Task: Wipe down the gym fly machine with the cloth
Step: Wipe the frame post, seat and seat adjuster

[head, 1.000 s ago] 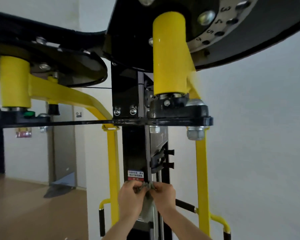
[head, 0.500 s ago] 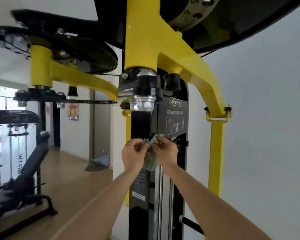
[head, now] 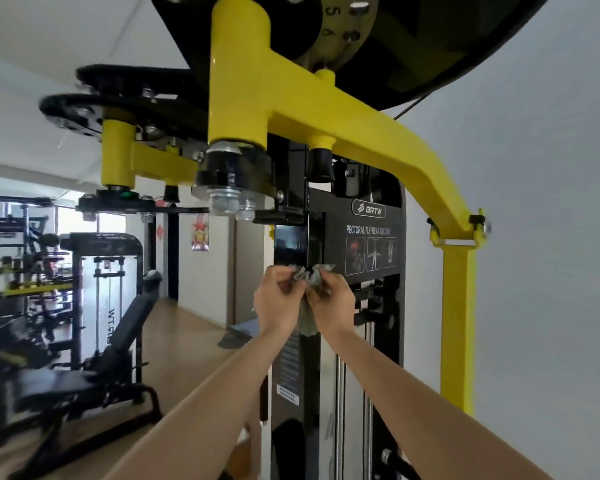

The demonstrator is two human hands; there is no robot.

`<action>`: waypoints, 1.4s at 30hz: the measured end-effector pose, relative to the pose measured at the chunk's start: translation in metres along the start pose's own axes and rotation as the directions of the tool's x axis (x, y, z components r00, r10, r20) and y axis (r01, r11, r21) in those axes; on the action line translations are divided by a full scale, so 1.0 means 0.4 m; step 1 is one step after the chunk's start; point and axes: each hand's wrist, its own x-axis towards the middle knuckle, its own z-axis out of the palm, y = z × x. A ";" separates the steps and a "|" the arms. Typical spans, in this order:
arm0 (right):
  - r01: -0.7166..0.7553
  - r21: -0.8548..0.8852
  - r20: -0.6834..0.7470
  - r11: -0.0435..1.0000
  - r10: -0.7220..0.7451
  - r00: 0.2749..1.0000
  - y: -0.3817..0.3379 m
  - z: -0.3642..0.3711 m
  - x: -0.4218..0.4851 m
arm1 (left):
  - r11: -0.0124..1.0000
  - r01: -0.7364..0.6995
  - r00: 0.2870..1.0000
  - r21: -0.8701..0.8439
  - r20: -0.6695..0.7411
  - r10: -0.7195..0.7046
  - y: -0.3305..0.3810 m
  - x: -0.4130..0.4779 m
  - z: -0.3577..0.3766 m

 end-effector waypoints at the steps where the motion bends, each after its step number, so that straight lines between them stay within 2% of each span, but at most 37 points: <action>1: 0.004 0.007 0.006 1.000 -0.004 1.000 -0.007 -0.004 0.018 | 1.000 0.002 1.000 0.004 -0.012 -0.002 0.018 0.015 0.005; 5: 0.000 0.077 0.039 0.997 -0.003 0.999 -0.029 -0.024 0.075 | 0.999 -0.012 1.000 0.050 -0.009 0.012 0.066 0.066 0.019; 11: 0.065 0.138 0.050 0.988 -0.073 0.996 -0.066 -0.040 0.148 | 1.000 0.008 1.000 0.014 -0.029 -0.008 0.110 0.124 0.025; 17: 0.160 0.069 0.049 0.985 -0.164 0.985 -0.087 -0.042 0.188 | 0.999 0.038 0.994 -0.015 -0.102 -0.039 0.131 0.166 0.039; 29: 0.103 0.090 0.051 0.991 -0.108 0.993 0.032 -0.044 0.042 | 0.982 -0.010 0.995 0.189 -0.097 0.029 0.029 0.052 0.048; 35: 0.240 0.131 0.071 0.962 -0.251 0.965 0.016 -0.067 0.140 | 0.992 -0.003 0.978 0.124 -0.207 0.029 0.096 0.098 0.076; 42: 0.468 0.148 0.117 0.871 -0.485 0.866 0.030 -0.070 0.256 | 0.992 -0.010 0.942 0.125 -0.331 0.051 0.108 0.109 0.119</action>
